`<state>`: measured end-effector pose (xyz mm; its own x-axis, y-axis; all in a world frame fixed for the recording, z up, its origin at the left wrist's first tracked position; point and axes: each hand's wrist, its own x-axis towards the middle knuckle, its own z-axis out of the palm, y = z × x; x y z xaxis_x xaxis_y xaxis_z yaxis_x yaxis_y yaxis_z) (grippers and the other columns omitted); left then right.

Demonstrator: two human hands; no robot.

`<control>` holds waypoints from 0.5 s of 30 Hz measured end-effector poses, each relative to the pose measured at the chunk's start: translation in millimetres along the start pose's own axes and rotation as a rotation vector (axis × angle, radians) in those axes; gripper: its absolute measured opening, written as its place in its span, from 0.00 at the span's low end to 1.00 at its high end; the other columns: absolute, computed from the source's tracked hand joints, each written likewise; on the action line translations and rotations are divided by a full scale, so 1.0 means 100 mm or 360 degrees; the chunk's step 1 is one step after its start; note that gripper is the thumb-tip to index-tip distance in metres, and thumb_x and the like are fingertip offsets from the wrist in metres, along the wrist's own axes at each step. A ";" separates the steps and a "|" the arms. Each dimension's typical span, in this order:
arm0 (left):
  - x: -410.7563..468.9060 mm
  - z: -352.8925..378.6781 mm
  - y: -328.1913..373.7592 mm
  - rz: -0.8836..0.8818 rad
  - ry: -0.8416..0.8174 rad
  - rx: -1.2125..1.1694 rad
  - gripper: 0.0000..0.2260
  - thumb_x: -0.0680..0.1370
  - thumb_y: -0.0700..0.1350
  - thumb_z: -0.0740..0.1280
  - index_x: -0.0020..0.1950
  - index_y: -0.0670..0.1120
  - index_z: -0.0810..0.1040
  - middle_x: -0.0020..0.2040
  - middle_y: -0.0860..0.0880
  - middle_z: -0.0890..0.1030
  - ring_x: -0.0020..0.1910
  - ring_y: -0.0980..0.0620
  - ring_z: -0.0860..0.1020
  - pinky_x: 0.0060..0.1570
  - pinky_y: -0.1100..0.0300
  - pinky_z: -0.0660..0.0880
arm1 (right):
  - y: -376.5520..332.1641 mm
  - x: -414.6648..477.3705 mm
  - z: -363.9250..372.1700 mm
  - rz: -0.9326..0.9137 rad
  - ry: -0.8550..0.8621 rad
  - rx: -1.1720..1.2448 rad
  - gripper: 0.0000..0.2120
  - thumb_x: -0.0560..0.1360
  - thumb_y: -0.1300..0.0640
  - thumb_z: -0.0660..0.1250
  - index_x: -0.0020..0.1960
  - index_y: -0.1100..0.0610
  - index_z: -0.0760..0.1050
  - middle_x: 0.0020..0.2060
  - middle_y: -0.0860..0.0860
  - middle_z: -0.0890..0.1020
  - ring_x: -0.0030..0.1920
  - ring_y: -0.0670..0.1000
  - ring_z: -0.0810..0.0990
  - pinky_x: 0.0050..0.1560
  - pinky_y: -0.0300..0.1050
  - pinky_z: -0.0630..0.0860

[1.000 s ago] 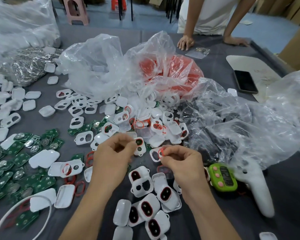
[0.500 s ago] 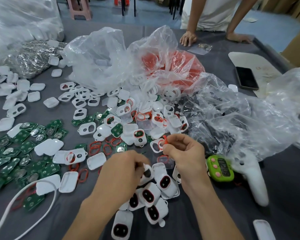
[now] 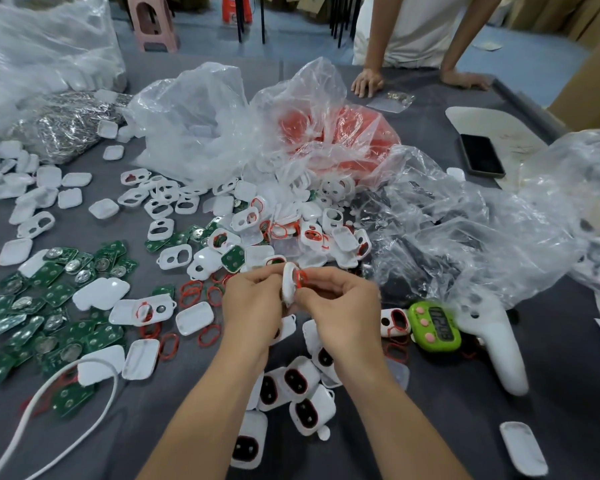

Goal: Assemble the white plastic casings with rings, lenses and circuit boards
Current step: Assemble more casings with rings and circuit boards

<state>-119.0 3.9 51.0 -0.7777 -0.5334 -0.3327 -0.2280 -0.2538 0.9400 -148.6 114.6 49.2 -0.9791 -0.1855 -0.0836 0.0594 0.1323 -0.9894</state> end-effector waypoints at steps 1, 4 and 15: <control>-0.01 -0.01 0.02 -0.0024 -0.0018 -0.0071 0.14 0.75 0.35 0.64 0.42 0.47 0.88 0.42 0.43 0.87 0.42 0.48 0.86 0.39 0.59 0.81 | 0.00 0.00 0.01 -0.0017 0.0010 -0.0024 0.10 0.69 0.61 0.78 0.44 0.47 0.87 0.39 0.42 0.87 0.42 0.42 0.87 0.45 0.38 0.82; -0.04 -0.07 0.04 -0.0033 -0.0209 -0.0088 0.14 0.78 0.41 0.63 0.41 0.46 0.87 0.42 0.43 0.87 0.44 0.48 0.87 0.38 0.64 0.81 | -0.01 0.02 0.00 -0.0038 0.0064 -0.0080 0.09 0.69 0.59 0.80 0.43 0.46 0.87 0.37 0.39 0.87 0.40 0.39 0.86 0.41 0.29 0.78; -0.03 -0.11 -0.01 0.0042 -0.0228 -0.0126 0.13 0.82 0.39 0.66 0.44 0.47 0.89 0.48 0.45 0.88 0.49 0.45 0.86 0.43 0.60 0.83 | -0.04 -0.03 0.01 -0.0466 0.0088 -0.0610 0.24 0.73 0.59 0.76 0.55 0.30 0.77 0.43 0.34 0.84 0.43 0.38 0.83 0.44 0.35 0.80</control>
<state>-109.8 -3.3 50.1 -0.8597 -0.4217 -0.2882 -0.1637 -0.3070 0.9375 -145.8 113.4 53.5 -0.9534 -0.2179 0.2088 -0.2862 0.4333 -0.8546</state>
